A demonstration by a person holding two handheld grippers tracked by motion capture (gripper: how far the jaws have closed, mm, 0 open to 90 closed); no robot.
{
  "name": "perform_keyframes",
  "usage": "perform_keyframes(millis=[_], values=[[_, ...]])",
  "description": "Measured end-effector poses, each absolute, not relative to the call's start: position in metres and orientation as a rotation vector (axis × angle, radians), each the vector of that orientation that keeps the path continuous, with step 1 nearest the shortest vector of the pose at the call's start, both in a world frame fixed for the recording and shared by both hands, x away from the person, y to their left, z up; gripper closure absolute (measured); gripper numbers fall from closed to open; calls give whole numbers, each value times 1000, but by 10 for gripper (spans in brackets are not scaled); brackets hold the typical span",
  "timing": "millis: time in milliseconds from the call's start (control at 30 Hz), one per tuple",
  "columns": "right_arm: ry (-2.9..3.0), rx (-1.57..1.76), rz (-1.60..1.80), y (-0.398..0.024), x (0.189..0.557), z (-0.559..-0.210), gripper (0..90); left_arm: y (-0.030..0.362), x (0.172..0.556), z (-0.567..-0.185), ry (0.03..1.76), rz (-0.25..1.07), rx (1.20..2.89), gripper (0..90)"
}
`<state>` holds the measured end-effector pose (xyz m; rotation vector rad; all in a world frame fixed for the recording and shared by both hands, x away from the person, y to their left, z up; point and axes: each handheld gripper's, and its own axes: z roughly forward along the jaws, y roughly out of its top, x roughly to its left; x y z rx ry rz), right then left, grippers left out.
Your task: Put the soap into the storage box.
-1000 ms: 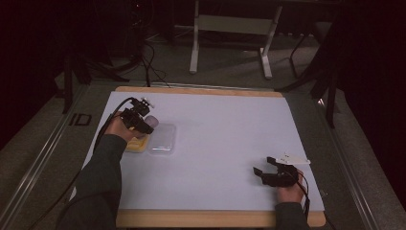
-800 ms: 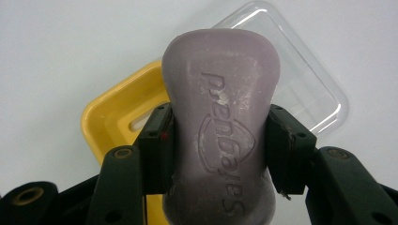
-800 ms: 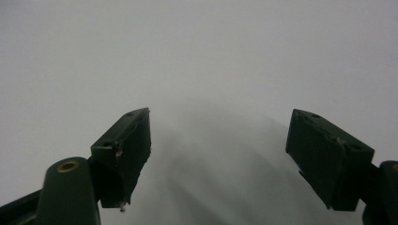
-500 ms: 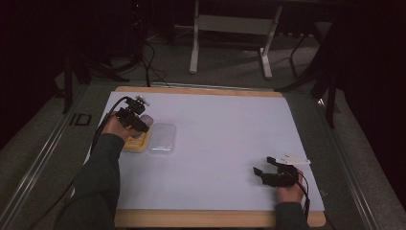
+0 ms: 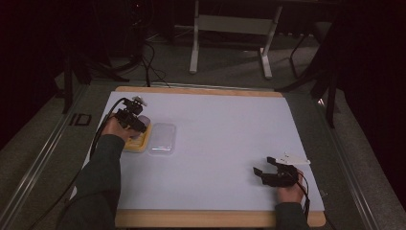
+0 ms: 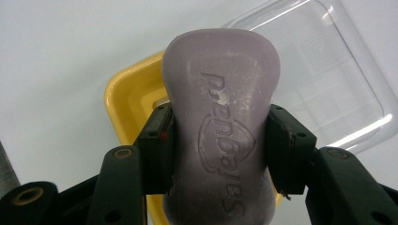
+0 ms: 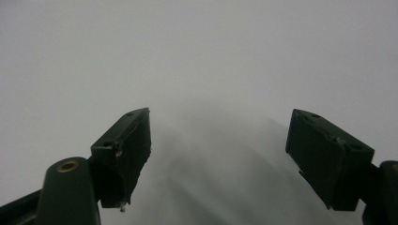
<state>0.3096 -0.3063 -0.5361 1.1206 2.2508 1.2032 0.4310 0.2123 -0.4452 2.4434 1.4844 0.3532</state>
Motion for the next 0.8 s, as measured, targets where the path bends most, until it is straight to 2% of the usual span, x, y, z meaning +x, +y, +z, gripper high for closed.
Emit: perform_keyframes(millis=[800], values=[[2251,1119,1202,-306,310,-536,221,210,430,-449,1578,387,2388,498]])
